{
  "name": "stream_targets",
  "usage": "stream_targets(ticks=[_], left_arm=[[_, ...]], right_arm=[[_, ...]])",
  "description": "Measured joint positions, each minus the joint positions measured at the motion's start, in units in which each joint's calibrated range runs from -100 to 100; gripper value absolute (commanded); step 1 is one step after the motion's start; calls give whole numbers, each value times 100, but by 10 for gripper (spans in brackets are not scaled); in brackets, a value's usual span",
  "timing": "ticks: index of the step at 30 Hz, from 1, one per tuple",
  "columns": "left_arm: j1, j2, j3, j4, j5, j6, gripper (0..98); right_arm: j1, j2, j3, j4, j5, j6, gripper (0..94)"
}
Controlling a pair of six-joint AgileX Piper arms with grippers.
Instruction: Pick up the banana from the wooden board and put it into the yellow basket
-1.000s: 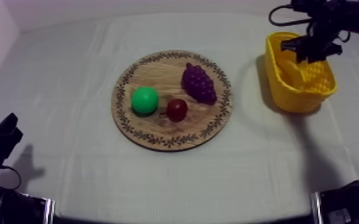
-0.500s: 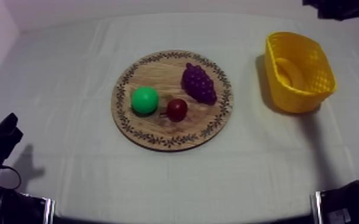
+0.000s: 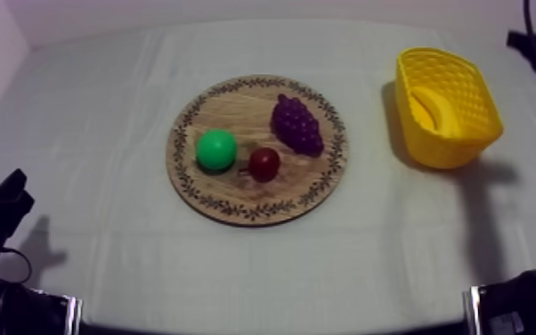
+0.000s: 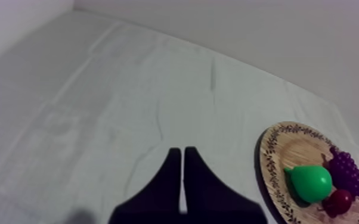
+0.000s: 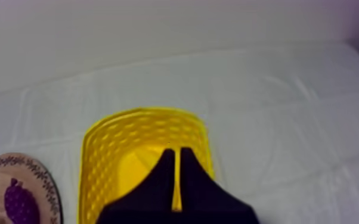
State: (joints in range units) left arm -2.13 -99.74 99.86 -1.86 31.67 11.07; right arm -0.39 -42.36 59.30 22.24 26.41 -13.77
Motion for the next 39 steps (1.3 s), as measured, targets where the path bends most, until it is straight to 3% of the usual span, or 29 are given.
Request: stream_targets(ticks=[5,8,10,13,19,23,29,39], left_arm=[[0,0,0,0,0,0,1],[0,0,0,0,0,0,1],[0,0,0,0,0,0,1],[0,0,0,0,0,0,1],[0,0,0,0,0,0,1],[0,0,0,0,8,0,1],[0,0,0,0,1,0,1],[0,0,0,0,1,3,1]], right_arm=[[26,-1283,1646,99,-419,-308,6],[31,-1969,2572,-22,-698,-304,6],[27,-2380,3050,-257,-670,-219,6],[27,-3028,3626,-848,-634,63,6],[48,-4274,4031,-1913,25,1061,6],[104,-4939,4031,-2310,603,1620,6],[104,-5323,4031,-2366,994,1954,6],[102,-5328,4031,-2371,1087,2472,6]])
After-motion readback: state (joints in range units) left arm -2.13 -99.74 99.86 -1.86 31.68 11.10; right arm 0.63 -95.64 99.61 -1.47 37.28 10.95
